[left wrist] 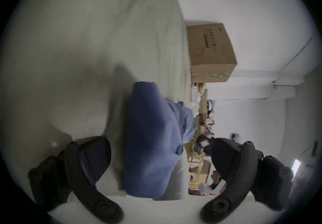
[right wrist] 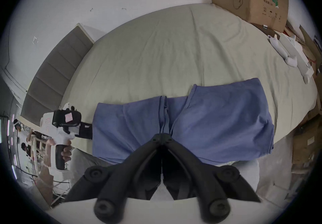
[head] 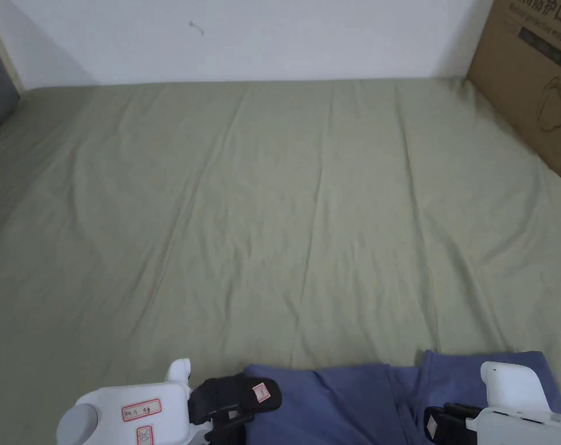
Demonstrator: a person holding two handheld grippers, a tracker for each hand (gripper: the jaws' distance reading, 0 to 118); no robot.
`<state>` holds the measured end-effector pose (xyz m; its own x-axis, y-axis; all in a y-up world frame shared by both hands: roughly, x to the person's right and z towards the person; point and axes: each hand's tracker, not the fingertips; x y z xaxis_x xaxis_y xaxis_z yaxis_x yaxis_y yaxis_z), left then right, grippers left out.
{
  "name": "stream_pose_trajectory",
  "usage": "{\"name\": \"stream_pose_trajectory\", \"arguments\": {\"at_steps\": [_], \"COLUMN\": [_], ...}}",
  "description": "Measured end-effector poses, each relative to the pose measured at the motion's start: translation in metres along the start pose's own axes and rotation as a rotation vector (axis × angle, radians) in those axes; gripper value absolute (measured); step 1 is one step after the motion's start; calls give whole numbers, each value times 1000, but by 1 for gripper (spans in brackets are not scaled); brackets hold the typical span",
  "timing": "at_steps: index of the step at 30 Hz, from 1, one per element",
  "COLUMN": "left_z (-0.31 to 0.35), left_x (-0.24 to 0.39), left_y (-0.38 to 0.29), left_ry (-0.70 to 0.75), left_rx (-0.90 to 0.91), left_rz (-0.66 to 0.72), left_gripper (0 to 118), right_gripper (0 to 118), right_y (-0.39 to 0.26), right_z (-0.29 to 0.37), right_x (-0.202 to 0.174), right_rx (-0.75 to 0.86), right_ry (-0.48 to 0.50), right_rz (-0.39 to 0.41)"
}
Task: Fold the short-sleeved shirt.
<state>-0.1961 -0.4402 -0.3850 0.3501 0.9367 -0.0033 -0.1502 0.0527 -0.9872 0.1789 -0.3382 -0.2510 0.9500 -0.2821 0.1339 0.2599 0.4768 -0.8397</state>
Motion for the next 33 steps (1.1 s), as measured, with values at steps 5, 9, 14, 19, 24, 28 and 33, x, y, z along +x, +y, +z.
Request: {"name": "stream_pose_trajectory", "arguments": {"at_steps": [5, 9, 14, 19, 24, 28, 33], "left_z": [-14, -20, 6, 44, 110, 157, 178], "left_x": [0, -4, 11, 20, 33, 28, 32], "left_y": [6, 1, 3, 19, 32, 38, 29], "left_ry": [3, 177, 161, 213, 323, 412, 456], "left_rx": [-51, -78, -61, -41, 54, 107, 130], "left_rz": [7, -41, -114, -134, -165, -129, -94], "left_gripper": [96, 11, 11, 11, 11, 11, 11], "right_gripper": [0, 0, 0, 0, 0, 0, 0], "right_y": [1, 0, 0, 0, -2, -5, -8], "right_z": [-6, -6, -3, 1, 3, 3, 2], "right_x": [5, 4, 4, 6, 7, 5, 3], "right_rx": [-16, -22, -21, -7, -2, -4, -10], "right_ry": [20, 33, 10, 13, 9, 11, 18], "right_rz": [-42, -42, -13, -35, -39, -39, -36]}}
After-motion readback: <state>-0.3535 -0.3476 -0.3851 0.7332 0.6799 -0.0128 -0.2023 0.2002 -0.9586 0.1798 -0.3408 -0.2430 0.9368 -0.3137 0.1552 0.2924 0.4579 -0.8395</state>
